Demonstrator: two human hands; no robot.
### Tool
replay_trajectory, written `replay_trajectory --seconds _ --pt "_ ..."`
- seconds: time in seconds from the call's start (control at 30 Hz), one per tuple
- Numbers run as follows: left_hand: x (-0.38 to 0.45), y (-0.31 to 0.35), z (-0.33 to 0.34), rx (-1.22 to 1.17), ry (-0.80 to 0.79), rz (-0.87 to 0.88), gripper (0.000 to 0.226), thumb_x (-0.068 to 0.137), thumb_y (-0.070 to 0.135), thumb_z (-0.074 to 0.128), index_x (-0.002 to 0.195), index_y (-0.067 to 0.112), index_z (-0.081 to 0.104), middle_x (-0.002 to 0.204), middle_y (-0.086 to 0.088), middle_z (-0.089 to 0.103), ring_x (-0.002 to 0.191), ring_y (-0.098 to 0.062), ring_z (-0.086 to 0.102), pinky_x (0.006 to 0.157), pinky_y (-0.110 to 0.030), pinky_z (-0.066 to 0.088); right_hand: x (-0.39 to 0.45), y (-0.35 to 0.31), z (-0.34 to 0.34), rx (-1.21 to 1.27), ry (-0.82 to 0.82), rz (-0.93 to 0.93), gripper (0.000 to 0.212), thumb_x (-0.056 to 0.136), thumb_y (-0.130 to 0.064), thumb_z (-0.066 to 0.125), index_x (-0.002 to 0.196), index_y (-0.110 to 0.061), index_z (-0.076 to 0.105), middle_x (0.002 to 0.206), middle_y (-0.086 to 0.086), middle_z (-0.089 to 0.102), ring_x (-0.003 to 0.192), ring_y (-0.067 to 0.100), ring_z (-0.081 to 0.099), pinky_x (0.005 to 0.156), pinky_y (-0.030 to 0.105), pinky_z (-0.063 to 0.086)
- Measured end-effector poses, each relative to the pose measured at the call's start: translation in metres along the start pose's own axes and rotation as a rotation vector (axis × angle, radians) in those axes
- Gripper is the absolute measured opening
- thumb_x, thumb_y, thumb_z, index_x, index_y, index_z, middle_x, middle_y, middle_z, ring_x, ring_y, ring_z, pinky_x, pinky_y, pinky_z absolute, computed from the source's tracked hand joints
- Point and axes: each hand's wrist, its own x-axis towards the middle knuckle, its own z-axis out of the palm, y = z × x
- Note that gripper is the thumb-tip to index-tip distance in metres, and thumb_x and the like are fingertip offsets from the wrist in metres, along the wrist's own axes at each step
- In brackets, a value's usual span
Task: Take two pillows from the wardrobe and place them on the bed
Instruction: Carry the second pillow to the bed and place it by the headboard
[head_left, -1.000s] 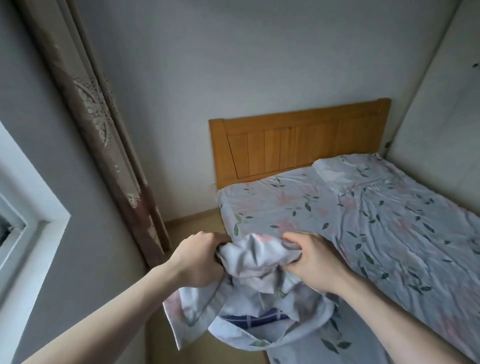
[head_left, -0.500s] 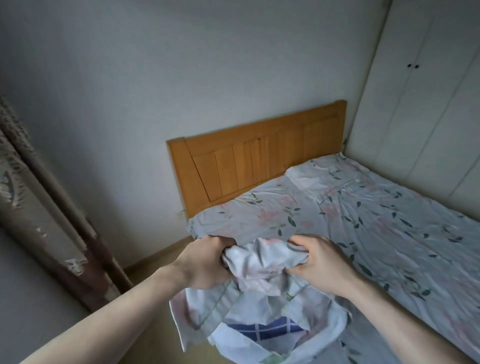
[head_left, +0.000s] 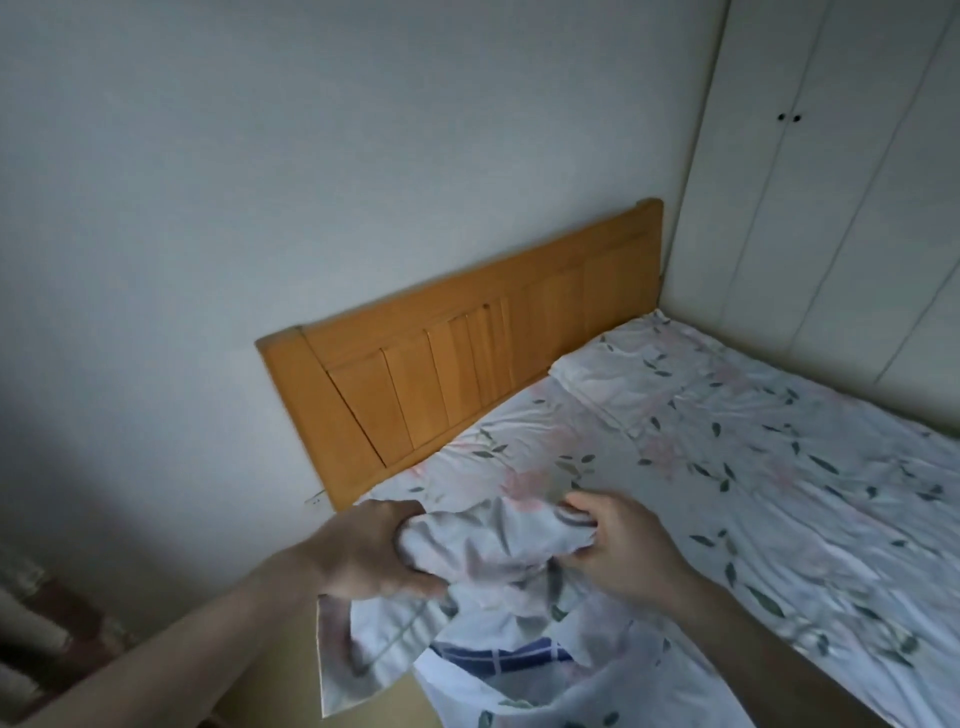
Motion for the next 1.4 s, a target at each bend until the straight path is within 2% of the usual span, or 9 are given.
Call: replay_trajectory --seconds 0.17,0.33,0.4,0.57,0.77,0.9,1.03,1.27,1.4 --pt "0.09 -0.041 -0.01 0.045 -0.016 0.052 0.053 0.063 0.074 0.068 0.105 0.042 0.065 0.095 0.023 0.07 0.09 -0.002 0.065 0.08 -0.028 0.054 0.062 0.024 0.009 0.015 0.036 0.072 0.06 0.077 -0.027 0.079 0.074 -0.077 0.046 0.074 -0.049 0.054 0.072 -0.02 0.056 0.064 0.004 0.043" --pt "0.196 -0.07 -0.02 0.076 -0.096 0.155 0.036 0.073 0.066 0.065 0.103 0.046 0.061 0.092 0.02 0.065 0.09 -0.008 0.062 0.073 -0.029 0.048 0.135 0.066 0.042 -0.005 0.032 0.259 0.005 0.075 -0.029 0.067 0.077 -0.034 0.066 0.072 -0.011 0.067 0.064 0.002 0.061 0.057 0.025 0.05" --pt "0.235 -0.08 -0.026 0.094 -0.149 0.203 0.026 0.075 0.062 0.064 0.096 0.047 0.059 0.094 0.017 0.067 0.092 -0.013 0.064 0.074 -0.032 0.05 0.157 0.083 0.056 -0.007 0.031 0.314 0.013 0.076 -0.032 0.065 0.084 -0.022 0.067 0.076 -0.004 0.067 0.067 0.008 0.061 0.06 0.036 0.053" --pt "0.343 -0.104 -0.05 0.106 -0.134 0.352 0.026 0.087 0.045 0.06 0.11 0.034 0.066 0.105 0.015 0.065 0.101 -0.013 0.063 0.081 -0.027 0.048 0.233 0.114 0.072 -0.015 -0.009 0.443 0.034 0.075 -0.025 0.068 0.079 -0.051 0.046 0.073 -0.022 0.053 0.064 -0.005 0.05 0.056 0.011 0.034" --pt "0.458 -0.101 -0.083 -0.01 0.014 0.392 0.018 0.091 0.034 0.063 0.074 0.028 0.059 0.081 0.007 0.06 0.078 -0.013 0.061 0.071 -0.034 0.05 0.321 0.142 0.052 -0.035 0.144 0.545 0.027 0.064 -0.022 0.061 0.079 -0.042 0.05 0.078 -0.014 0.055 0.077 0.013 0.057 0.059 0.021 0.038" --pt "0.508 -0.086 -0.111 -0.192 0.227 0.489 0.001 0.086 0.021 0.069 0.087 0.022 0.069 0.084 0.013 0.059 0.073 -0.004 0.055 0.063 -0.02 0.042 0.364 0.155 0.027 -0.213 0.371 0.433 0.015 0.067 -0.028 0.053 0.081 -0.032 0.052 0.073 -0.014 0.044 0.071 0.018 0.049 0.063 0.033 0.035" --pt "0.529 -0.083 -0.121 -0.212 0.357 0.558 0.016 0.076 0.015 0.074 0.088 0.026 0.072 0.08 0.021 0.057 0.071 0.0 0.054 0.063 -0.011 0.037 0.379 0.161 0.025 -0.421 0.483 0.373 0.024 0.066 -0.029 0.056 0.09 -0.025 0.061 0.085 -0.005 0.057 0.08 0.027 0.056 0.068 0.033 0.032" --pt "0.573 -0.14 -0.026 -0.167 0.295 0.495 0.035 0.066 0.005 0.063 0.088 0.032 0.059 0.082 0.017 0.059 0.076 -0.004 0.053 0.063 -0.028 0.051 0.38 0.222 0.127 -0.345 0.392 0.443 0.044 0.049 -0.025 0.085 0.085 -0.033 0.062 0.117 -0.006 0.07 0.092 0.022 0.062 0.076 0.025 0.03" --pt "0.604 -0.2 0.09 -0.07 0.168 0.405 0.035 0.066 0.006 0.062 0.086 0.034 0.054 0.085 0.018 0.051 0.082 -0.011 0.051 0.064 -0.016 0.035 0.366 0.291 0.26 -0.259 0.301 0.457 0.026 0.056 -0.026 0.067 0.077 -0.03 0.052 0.136 -0.009 0.063 0.099 0.024 0.064 0.076 0.029 0.037"
